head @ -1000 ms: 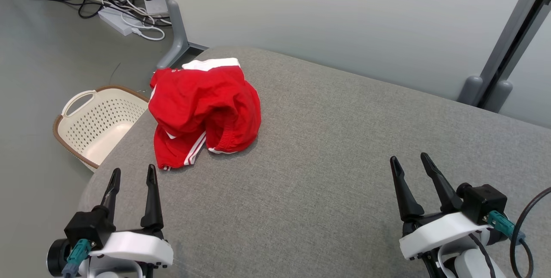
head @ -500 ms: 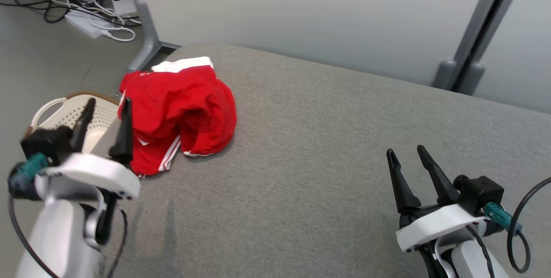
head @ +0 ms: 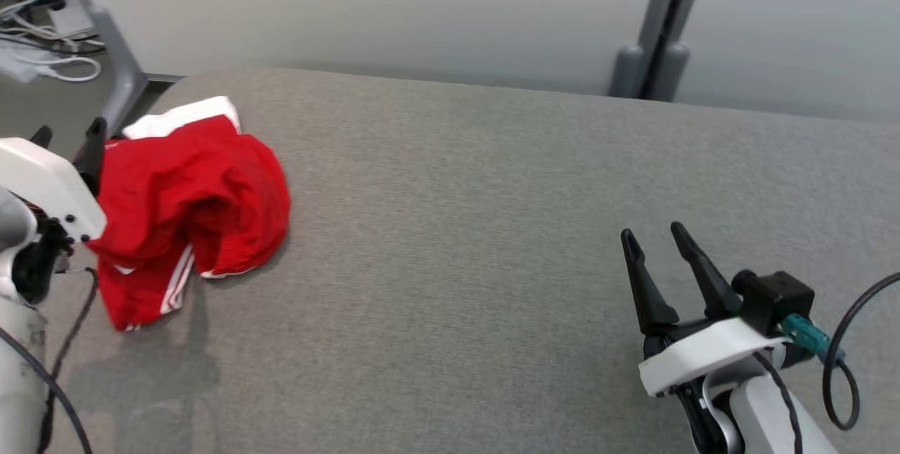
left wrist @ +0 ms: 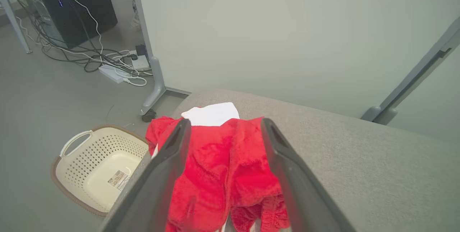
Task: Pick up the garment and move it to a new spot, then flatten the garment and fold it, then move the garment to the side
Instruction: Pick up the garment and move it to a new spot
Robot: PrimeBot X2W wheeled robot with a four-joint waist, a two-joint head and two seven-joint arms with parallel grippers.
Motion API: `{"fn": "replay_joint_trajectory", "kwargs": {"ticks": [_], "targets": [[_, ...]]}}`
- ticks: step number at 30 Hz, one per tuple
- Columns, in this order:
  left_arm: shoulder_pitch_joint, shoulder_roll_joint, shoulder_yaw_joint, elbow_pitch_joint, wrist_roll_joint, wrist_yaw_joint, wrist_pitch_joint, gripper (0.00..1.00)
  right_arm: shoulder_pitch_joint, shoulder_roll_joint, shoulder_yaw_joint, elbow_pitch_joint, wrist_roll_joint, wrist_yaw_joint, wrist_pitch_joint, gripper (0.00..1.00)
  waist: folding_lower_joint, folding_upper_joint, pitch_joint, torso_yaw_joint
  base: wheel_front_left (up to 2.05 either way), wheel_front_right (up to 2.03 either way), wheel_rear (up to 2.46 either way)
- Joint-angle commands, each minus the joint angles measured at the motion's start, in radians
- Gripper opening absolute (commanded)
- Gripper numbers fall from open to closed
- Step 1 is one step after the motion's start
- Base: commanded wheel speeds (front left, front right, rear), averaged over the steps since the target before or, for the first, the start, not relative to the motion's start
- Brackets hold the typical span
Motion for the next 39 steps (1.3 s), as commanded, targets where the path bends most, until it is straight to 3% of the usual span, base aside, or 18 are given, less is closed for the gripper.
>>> {"fn": "replay_joint_trajectory", "kwargs": {"ticks": [1,6,14,28,29,30,31,32,39], "targets": [[-0.028,0.014,0.007,0.031,-0.016,-0.003,0.032,1.0,-0.019,-0.008,-0.001,0.0,0.0,0.002,-0.008,1.0,0.0,0.0,0.032,-0.053,0.0,0.0,0.0],[-0.087,0.061,0.027,0.142,-0.067,-0.01,0.131,1.0,-0.042,-0.007,-0.003,-0.002,-0.005,0.002,-0.008,1.0,0.0,0.0,0.073,-0.131,0.0,0.0,0.0],[-0.126,0.11,0.05,0.272,-0.119,-0.014,0.184,1.0,-0.065,-0.008,-0.01,-0.01,-0.003,0.002,-0.008,1.0,0.0,0.0,0.116,-0.226,0.0,0.0,0.0],[-0.105,0.138,0.004,0.433,-0.124,-0.017,0.297,1.0,-0.074,-0.007,-0.002,-0.005,-0.007,0.002,-0.008,1.0,0.0,0.0,0.121,-0.264,0.0,0.0,0.0],[-0.104,0.138,0.002,0.435,-0.126,-0.018,0.297,0.85,-0.076,-0.008,-0.001,-0.006,-0.008,0.002,-0.008,1.0,0.0,0.0,0.119,-0.263,0.0,0.0,0.0],[-0.104,0.138,0.0,0.433,-0.127,-0.018,0.289,0.61,-0.078,-0.008,0.0,-0.011,-0.008,0.002,-0.008,1.0,0.0,0.0,0.117,-0.261,0.0,0.0,0.0],[-0.103,0.139,-0.003,0.432,-0.126,-0.019,0.282,0.35,-0.08,-0.008,0.0,-0.016,-0.006,0.002,-0.008,1.0,0.0,0.0,0.116,-0.26,0.0,0.0,0.0],[-0.101,0.14,-0.007,0.432,-0.125,-0.019,0.278,0.0,-0.079,-0.008,0.0,-0.019,-0.005,0.002,-0.008,1.0,0.0,0.0,0.115,-0.259,0.0,0.0,0.0],[-0.097,0.138,-0.034,0.419,-0.13,-0.02,0.263,0.0,-0.067,-0.008,0.004,-0.017,-0.008,0.002,-0.008,1.0,0.0,0.0,0.101,-0.246,0.0,0.0,0.0]]}}
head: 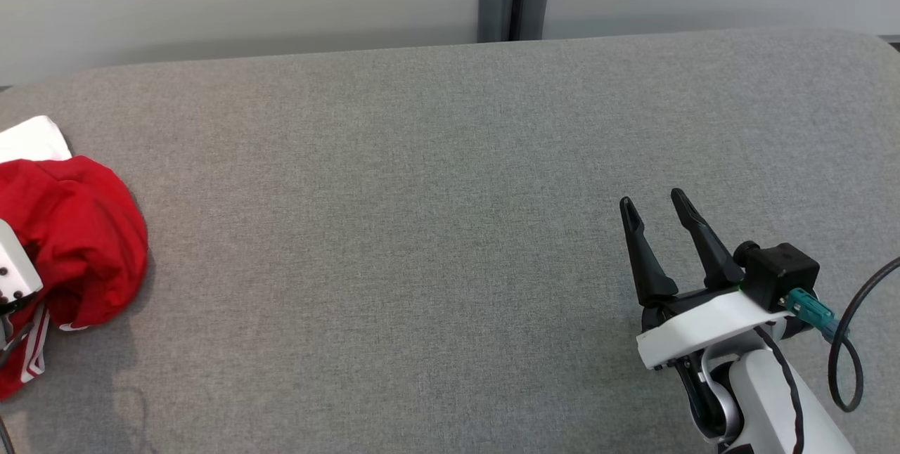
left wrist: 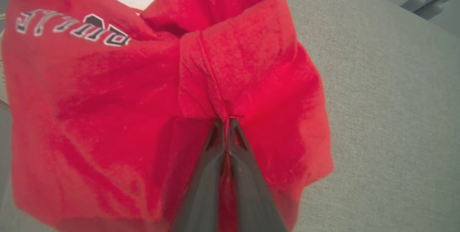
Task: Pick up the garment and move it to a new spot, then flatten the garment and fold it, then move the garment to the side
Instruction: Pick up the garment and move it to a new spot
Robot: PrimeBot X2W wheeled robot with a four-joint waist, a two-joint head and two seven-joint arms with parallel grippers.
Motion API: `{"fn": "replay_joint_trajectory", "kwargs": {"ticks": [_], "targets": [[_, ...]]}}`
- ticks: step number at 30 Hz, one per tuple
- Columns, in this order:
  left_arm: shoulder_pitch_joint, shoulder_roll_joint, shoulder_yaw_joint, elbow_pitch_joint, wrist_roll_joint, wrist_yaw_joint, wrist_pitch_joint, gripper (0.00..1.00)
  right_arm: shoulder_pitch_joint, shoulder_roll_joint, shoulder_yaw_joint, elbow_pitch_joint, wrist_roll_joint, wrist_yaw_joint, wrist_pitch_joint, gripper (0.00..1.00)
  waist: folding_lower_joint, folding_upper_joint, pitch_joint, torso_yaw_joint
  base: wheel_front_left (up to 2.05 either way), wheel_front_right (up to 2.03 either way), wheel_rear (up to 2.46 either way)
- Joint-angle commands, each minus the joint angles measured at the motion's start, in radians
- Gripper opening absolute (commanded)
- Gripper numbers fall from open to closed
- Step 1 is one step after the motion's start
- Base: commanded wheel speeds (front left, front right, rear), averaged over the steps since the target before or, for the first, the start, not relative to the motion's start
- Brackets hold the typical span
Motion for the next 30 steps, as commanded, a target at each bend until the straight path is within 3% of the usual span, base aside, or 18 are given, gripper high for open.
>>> {"fn": "replay_joint_trajectory", "kwargs": {"ticks": [1,9,24,30], "targets": [[0.01,0.003,-0.011,-0.009,0.005,-0.005,-0.006,0.0,0.003,-0.007,0.001,-0.001,0.002,0.002,-0.008,1.0,0.0,-0.0001,-0.007,0.004,0.0,0.0,0.0],[0.03,0.002,-0.068,-0.095,-0.031,-0.006,-0.002,0.0,0.02,-0.007,-0.007,0.001,0.014,0.002,-0.008,1.0,0.0,-0.0001,-0.041,0.01,0.0,0.0,0.0],[0.045,0.029,-0.241,-0.443,-0.066,-0.006,0.04,0.0,0.045,-0.007,-0.03,-0.007,0.047,0.002,-0.008,1.0,0.0,-0.0001,-0.086,-0.012,0.0,0.0,0.0],[0.045,-0.012,-0.291,-0.602,-0.112,-0.004,0.066,0.0,0.046,-0.007,-0.045,-0.01,0.039,0.002,-0.008,1.0,0.0,-0.0001,-0.098,-0.052,0.0,0.0,0.0]]}}
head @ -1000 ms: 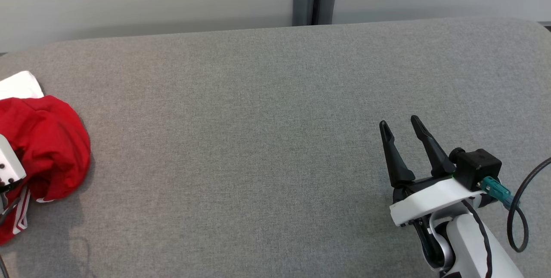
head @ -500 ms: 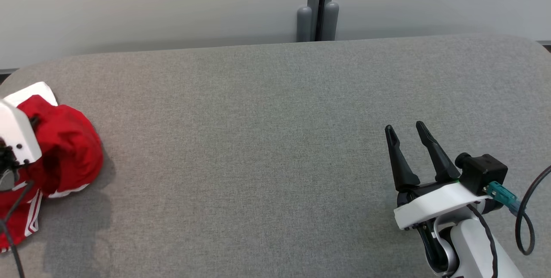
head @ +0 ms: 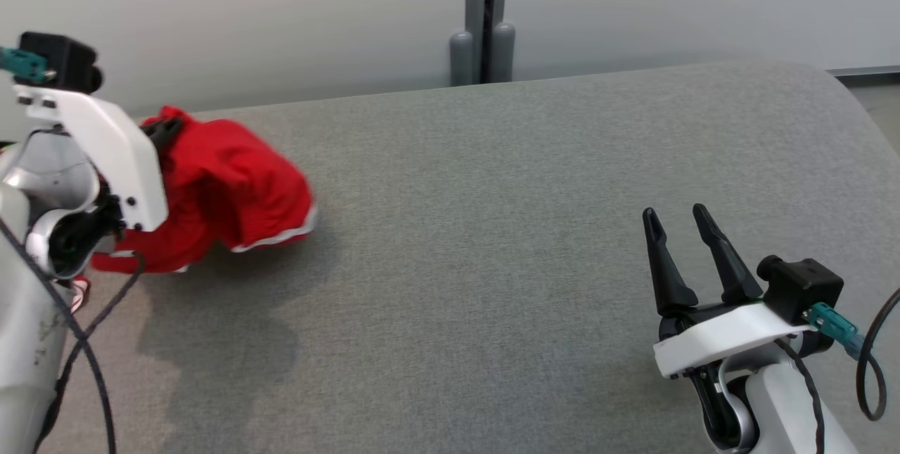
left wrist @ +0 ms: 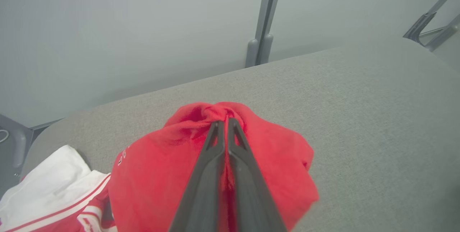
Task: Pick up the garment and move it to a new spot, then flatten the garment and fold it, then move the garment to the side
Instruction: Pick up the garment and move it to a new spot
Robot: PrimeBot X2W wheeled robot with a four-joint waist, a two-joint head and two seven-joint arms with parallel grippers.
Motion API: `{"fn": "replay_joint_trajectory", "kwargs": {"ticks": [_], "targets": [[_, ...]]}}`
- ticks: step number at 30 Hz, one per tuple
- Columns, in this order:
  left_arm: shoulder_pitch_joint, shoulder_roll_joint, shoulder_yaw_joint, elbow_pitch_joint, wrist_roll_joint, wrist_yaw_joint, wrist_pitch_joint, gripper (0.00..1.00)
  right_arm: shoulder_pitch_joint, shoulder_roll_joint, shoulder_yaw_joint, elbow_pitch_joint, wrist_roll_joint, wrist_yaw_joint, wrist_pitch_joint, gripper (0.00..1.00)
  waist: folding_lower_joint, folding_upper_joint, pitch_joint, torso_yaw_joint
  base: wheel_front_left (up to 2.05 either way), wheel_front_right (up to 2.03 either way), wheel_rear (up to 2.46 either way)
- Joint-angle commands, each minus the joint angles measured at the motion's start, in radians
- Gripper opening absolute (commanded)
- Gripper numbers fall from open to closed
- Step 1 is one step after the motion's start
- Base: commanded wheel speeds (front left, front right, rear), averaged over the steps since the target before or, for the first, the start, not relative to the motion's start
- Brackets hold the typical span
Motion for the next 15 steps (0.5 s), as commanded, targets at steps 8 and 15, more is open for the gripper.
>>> {"fn": "replay_joint_trajectory", "kwargs": {"ticks": [8,15], "targets": [[0.024,-0.047,-0.089,-0.214,-0.069,-0.001,-0.006,0.0,0.002,-0.007,-0.01,-0.003,-0.008,0.002,-0.008,1.0,0.0,0.0,-0.011,-0.081,0.0,0.0,0.0],[0.012,-0.04,-0.231,-0.368,-0.136,-0.001,-0.071,0.0,-0.008,-0.007,-0.016,-0.007,-0.01,0.002,-0.008,1.0,0.0,0.0,0.0,-0.147,0.0,0.0,0.0]]}}
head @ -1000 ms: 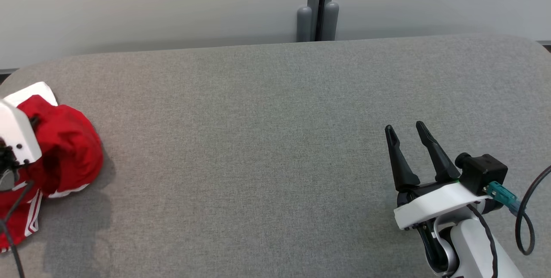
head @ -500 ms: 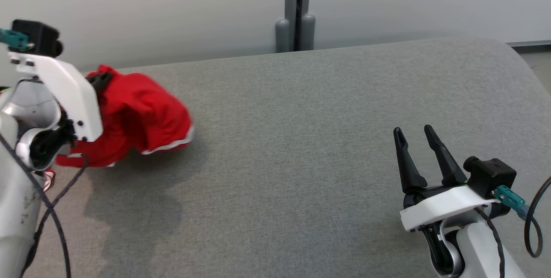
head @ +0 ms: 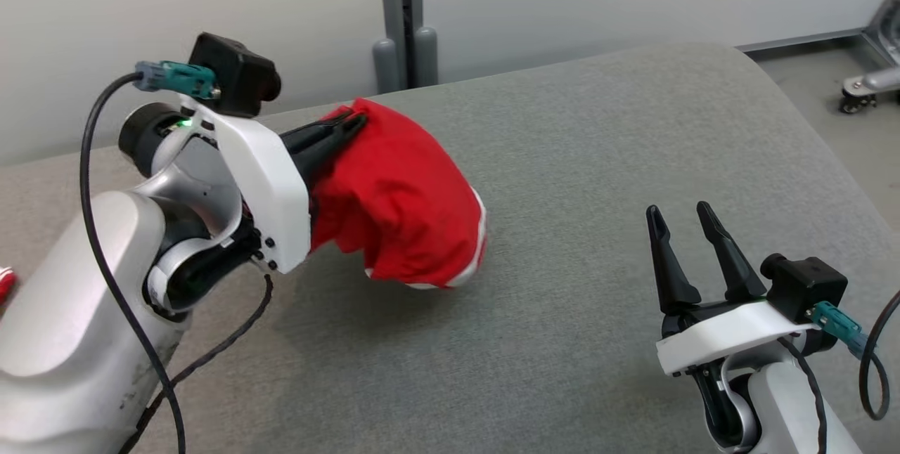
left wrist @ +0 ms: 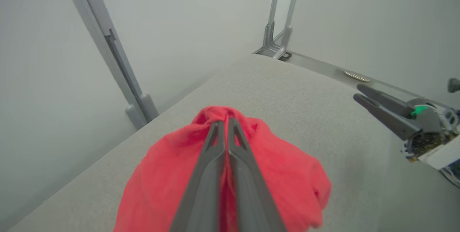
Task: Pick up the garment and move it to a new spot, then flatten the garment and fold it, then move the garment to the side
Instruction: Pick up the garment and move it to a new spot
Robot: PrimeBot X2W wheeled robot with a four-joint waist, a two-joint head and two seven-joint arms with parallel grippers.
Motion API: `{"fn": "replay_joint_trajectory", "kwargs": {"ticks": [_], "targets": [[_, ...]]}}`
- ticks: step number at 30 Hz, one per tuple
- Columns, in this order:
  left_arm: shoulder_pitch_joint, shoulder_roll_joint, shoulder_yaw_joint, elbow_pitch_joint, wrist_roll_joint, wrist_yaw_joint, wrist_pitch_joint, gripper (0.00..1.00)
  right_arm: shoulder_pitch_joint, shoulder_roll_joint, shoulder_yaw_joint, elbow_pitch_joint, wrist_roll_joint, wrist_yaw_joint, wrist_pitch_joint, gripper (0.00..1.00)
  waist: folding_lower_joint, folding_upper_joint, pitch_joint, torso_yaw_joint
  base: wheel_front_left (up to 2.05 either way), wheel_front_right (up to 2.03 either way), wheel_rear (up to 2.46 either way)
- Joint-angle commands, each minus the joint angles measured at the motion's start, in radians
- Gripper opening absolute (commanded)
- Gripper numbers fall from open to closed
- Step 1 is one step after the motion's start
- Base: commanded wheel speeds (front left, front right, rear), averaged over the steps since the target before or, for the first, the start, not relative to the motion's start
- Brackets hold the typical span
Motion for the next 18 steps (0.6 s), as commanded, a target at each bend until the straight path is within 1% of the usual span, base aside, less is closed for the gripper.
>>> {"fn": "replay_joint_trajectory", "kwargs": {"ticks": [1,3,5,9,15,18], "targets": [[-0.01,0.01,-0.01,-0.008,-0.008,0.0,-0.024,0.0,-0.006,-0.007,-0.006,-0.007,-0.003,0.002,-0.008,1.0,0.0,0.0,0.008,-0.021,0.0,0.0,0.0],[-0.019,0.034,-0.061,-0.017,0.005,0.0,-0.049,0.0,-0.006,-0.006,-0.005,-0.009,-0.002,0.002,-0.008,1.0,0.0,0.0,0.016,-0.033,0.0,0.0,0.0],[-0.017,0.044,-0.106,-0.009,-0.006,-0.001,-0.07,0.0,-0.006,-0.007,-0.007,-0.01,0.0,0.002,-0.008,1.0,0.0,0.0,0.023,-0.042,0.0,0.0,0.0],[-0.01,0.081,-0.168,0.047,-0.028,0.0,-0.095,0.0,-0.008,-0.006,-0.006,-0.012,0.006,0.002,-0.008,1.0,0.0,0.0,0.034,-0.051,0.0,0.0,0.0],[0.018,0.103,-0.269,0.153,-0.078,-0.001,-0.128,0.0,-0.012,-0.007,-0.005,-0.007,0.01,0.002,-0.008,1.0,0.0,0.0,0.045,-0.048,0.0,0.0,0.0],[0.015,0.103,-0.312,0.19,-0.102,-0.001,-0.148,0.0,-0.014,-0.007,-0.005,-0.004,0.007,0.002,-0.008,1.0,0.0,0.0,0.047,-0.037,0.0,0.0,0.0]]}}
